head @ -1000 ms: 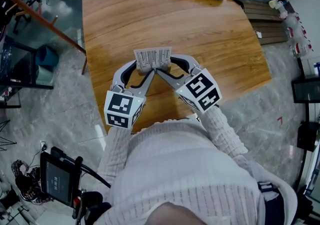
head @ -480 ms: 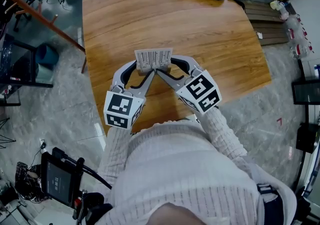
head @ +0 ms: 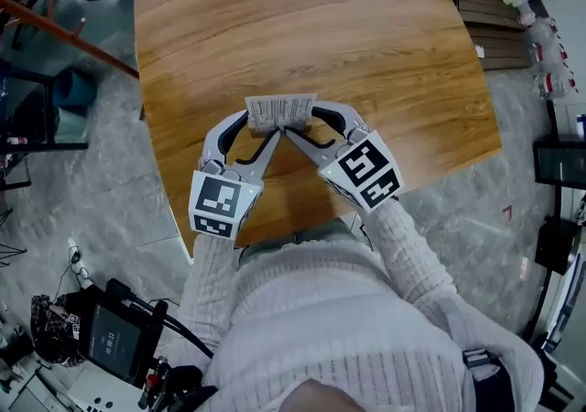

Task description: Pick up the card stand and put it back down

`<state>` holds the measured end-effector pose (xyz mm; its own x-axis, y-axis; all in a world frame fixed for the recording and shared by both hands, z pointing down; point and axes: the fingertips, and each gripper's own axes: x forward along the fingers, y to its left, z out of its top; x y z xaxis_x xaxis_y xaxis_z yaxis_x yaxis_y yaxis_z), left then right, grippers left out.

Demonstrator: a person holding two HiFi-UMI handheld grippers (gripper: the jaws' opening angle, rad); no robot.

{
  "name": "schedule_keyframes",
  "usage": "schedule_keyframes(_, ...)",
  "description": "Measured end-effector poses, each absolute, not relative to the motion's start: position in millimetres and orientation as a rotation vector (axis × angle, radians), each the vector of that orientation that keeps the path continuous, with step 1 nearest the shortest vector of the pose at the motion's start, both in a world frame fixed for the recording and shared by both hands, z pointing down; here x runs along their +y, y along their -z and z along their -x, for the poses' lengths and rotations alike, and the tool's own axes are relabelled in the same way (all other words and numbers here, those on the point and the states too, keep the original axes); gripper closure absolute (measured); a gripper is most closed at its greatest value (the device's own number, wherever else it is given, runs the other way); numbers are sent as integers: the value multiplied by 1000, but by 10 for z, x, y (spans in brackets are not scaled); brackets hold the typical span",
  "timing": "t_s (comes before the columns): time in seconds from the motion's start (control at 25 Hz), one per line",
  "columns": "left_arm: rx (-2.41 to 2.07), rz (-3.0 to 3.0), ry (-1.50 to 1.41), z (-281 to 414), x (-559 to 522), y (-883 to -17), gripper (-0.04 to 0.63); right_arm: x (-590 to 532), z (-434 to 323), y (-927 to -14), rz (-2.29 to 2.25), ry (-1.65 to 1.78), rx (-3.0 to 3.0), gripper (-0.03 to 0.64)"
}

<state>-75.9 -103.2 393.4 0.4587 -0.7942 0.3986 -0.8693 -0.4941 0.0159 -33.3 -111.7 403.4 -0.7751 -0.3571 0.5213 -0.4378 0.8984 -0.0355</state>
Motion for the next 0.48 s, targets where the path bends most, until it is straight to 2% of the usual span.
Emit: schedule_keyframes(0.48,-1372,-2477,-508,712,-1257,-4542,374,-1333,291,-4612,-579,-217,-2472,431)
